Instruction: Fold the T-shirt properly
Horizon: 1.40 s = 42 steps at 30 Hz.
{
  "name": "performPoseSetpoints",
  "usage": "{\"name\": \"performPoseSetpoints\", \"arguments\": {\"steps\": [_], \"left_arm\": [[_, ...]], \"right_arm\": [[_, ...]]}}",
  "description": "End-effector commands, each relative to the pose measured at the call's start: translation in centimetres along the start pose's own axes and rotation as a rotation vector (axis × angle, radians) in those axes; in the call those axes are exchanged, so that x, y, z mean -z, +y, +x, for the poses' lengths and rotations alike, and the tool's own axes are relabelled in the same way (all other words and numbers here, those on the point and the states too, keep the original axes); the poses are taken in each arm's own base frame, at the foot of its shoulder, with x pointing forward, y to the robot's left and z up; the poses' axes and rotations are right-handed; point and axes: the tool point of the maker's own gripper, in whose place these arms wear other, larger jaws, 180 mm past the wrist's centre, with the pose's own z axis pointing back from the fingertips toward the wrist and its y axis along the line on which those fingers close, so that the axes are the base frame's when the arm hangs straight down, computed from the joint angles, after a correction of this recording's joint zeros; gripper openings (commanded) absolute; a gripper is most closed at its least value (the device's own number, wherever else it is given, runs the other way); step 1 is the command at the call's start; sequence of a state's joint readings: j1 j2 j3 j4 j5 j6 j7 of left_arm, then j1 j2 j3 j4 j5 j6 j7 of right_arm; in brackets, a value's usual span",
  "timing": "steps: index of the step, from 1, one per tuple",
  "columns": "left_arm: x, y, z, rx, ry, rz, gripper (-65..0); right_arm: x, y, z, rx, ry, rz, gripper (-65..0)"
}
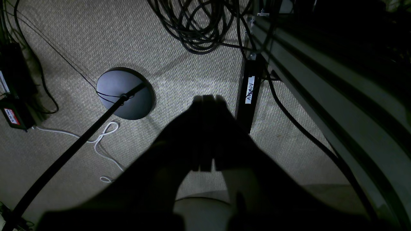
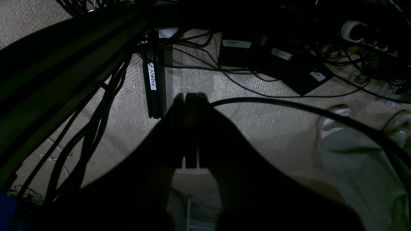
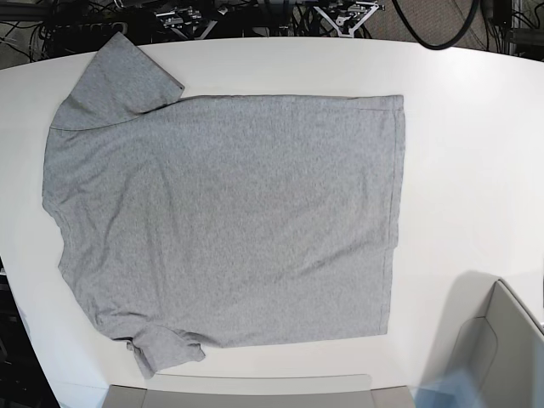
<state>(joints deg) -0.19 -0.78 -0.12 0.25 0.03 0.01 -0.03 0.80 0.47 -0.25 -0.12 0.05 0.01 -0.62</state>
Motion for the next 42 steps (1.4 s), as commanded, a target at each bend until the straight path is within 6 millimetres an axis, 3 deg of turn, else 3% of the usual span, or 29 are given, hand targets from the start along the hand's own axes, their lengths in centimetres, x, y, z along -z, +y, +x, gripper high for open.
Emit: {"name": "performPoseSetpoints", "arguments": {"steps": [1,25,36,42], "left_arm": [[0.0,-0.3,0.3,0.003,-0.009,-0.002,-64.7],[0.0,-0.2,0.0,0.005,-0.004,0.000,-64.7],[0.0,-0.1,-0.3,0.010,0.001,0.001,-64.7],[0.0,2.4,-1.4,0.007,-0.005,0.038,-64.6]], "right_arm": [[0.0,-0.1,0.3,0.000,-0.006,0.003,-64.8],[0.0,-0.1,-0.3,-0.001,0.001,0.004,-64.8],[-0.1,-0.9,-0.9,0.006,0.011,-0.009,-64.9],[-0.3,-2.4,-3.6,0.021,0.033,-0.032,-64.9]]}}
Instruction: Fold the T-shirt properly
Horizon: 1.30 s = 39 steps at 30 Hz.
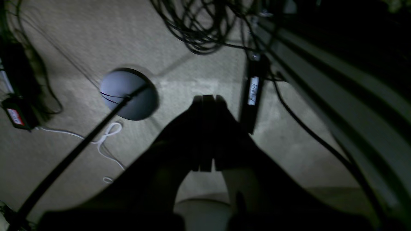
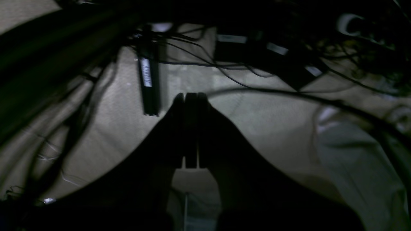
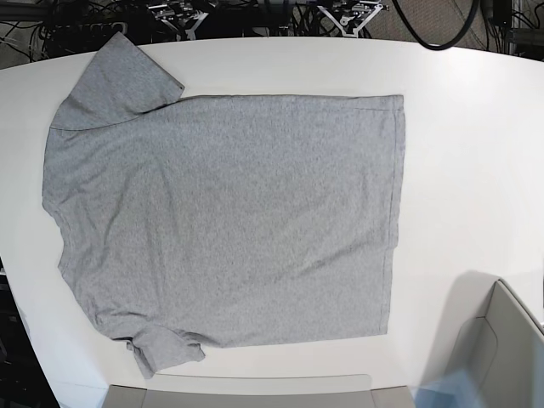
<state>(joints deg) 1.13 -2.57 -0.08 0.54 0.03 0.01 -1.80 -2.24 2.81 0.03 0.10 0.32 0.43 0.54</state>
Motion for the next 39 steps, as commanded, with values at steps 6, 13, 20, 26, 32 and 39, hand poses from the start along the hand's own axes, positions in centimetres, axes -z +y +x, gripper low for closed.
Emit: {"name": "performPoseSetpoints", "arguments": {"steps": [6,13,20,26,32,39], "left_arm": [[-0.9,1.9,-2.0,0.015,-0.167,0.029,-64.6],[-3.1,2.2,-4.1,0.033,-0.358,0.028,-64.6],[-5.6,2.2,-4.7,0.045,-0.529,0.024,-64.6],[-9.3,2.2,-5.5,0.058,-0.724,0.014,-64.6],[-12.7,3.1,-5.8,0.089,-0.888,0.013,-64.6],[-14.2,3.4,-5.6,0.093,-0.956,0.019,-64.6]], "right_arm": [[-0.5,-1.6,-2.7,0.072,-0.127,-0.031,-64.9],[-1.9,-3.7,-5.3,0.107,-0.257,-0.079,-64.9],[-3.5,-5.0,-6.5,0.143,-0.380,-0.122,-64.9],[-5.5,-5.2,-7.1,0.131,-0.521,-0.138,-64.8],[-8.5,-4.8,-7.5,0.111,-0.706,-0.147,-64.8],[-9.4,-4.6,-8.8,0.111,-0.727,-0.147,-64.7]]}}
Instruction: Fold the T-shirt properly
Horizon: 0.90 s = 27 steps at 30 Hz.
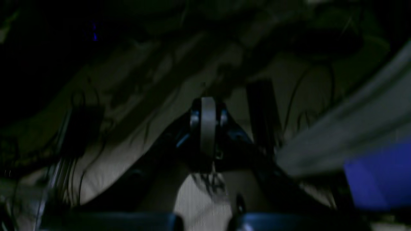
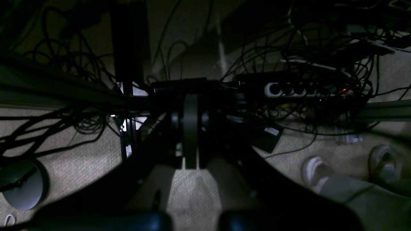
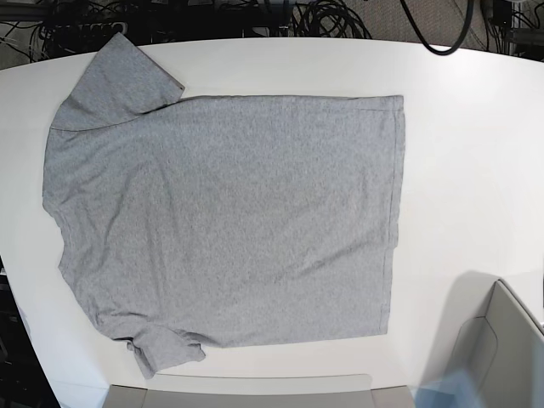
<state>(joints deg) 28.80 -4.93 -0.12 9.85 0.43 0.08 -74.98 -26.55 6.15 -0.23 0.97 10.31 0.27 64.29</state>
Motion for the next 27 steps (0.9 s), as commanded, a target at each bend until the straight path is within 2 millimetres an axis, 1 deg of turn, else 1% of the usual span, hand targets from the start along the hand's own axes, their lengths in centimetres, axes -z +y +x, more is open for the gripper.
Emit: {"name": "performPoseSetpoints", "arguments": {"steps": [1,3,6,8,11,13,15,17,21,25,27], "left_arm": [[-2.0,0.3,0.0,0.009,-0.008,-0.001,-64.6],[-2.7,0.5,0.7,0.014,-0.036,-0.001,-64.6],[-3.0,0.8,2.4,0.019,-0.102,0.003,-64.6],[-3.4,1.0,3.6,0.025,-0.144,0.004,-64.6],[-4.4,1.3,5.4,0.034,-0.201,0.006,-64.6],[-4.6,1.4,6.7,0.036,-0.240,0.006,-64.6],[-5.0,1.5,7.6,0.038,-0.264,0.006,-64.6],[-5.0,1.6,8.4,0.039,-0.291,0.006,-64.6],[-5.0,1.6,9.3,0.040,-0.318,0.008,-64.6],[-5.2,1.6,9.2,0.040,-0.314,0.007,-64.6],[-5.2,1.6,9.2,0.039,-0.314,0.006,-64.5]], "right_arm": [[-0.8,-0.5,-0.1,-0.001,-0.011,-0.007,-64.7],[-1.4,-0.6,-0.7,-0.002,0.003,-0.008,-64.7],[-1.8,-0.6,-1.0,-0.003,0.010,-0.009,-64.7],[-2.6,-0.8,-1.6,-0.004,0.027,-0.011,-64.7],[-3.1,-0.5,-1.3,0.002,0.005,-0.005,-64.7],[-3.7,-0.5,-0.7,0.026,-0.035,-0.015,-64.7],[-4.4,-0.2,0.5,0.056,-0.093,-0.016,-64.7],[-5.6,0.4,2.1,0.086,-0.157,0.000,-64.7],[-8.3,1.6,6.1,0.137,-0.284,0.041,-64.0],[-10.2,2.9,10.0,0.190,-0.355,0.077,-58.7],[-11.0,2.1,12.0,0.225,-0.384,0.062,-56.8]]}}
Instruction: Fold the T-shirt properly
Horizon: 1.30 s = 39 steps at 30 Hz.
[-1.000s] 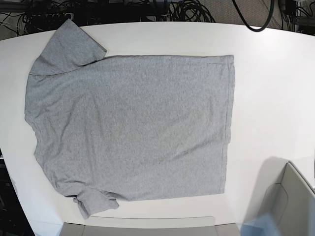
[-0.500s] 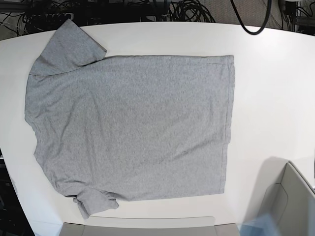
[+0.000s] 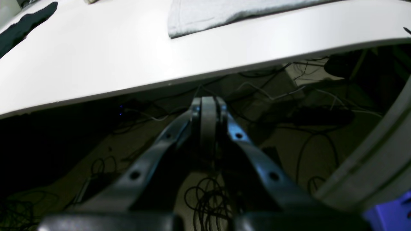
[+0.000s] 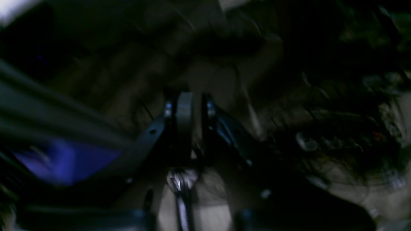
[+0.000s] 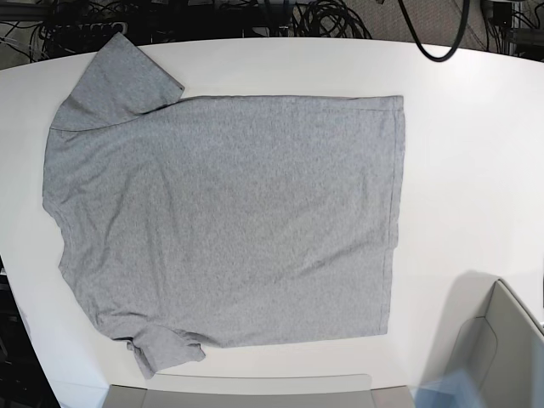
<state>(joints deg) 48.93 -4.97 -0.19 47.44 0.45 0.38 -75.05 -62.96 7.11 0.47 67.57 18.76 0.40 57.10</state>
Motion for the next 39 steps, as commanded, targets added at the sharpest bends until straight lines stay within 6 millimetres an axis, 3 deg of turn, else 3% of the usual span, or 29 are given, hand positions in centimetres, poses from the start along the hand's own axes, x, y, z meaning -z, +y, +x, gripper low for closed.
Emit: {"name": "performPoseSetpoints", "arguments": {"steps": [1,7,11,16,20,25,33,39], "left_arm": [[-1.1,0.2,0.4,0.005,-0.006,-0.001,-64.0],[-1.2,0.3,0.4,0.007,-0.003,0.000,-56.9],[-1.3,0.3,0.4,0.007,-0.001,0.000,-54.0],[-1.3,0.3,0.4,0.007,-0.001,0.000,-52.5],[-1.3,0.5,0.4,0.011,-0.001,0.004,-52.5],[-1.3,1.7,0.3,0.035,0.003,0.037,-52.5],[-1.3,2.0,0.3,0.041,0.003,0.048,-52.4],[-1.2,2.0,0.3,0.043,0.001,0.049,-52.4]], "right_arm": [[-1.1,-0.7,1.6,0.008,-0.028,-0.013,-56.5],[-0.5,-1.3,7.9,0.127,-0.064,-0.005,-56.2],[1.3,-2.6,10.2,0.184,-0.026,0.027,-55.5],[2.9,-5.6,11.4,0.236,0.019,0.008,-46.3],[3.5,-6.6,12.0,0.238,0.026,0.005,-42.6],[4.3,-7.8,12.6,0.244,0.040,-0.002,-42.4],[7.5,-10.8,14.4,0.271,0.017,-0.043,-42.5],[9.1,-13.3,13.8,0.296,0.003,-0.118,-42.6]]}}
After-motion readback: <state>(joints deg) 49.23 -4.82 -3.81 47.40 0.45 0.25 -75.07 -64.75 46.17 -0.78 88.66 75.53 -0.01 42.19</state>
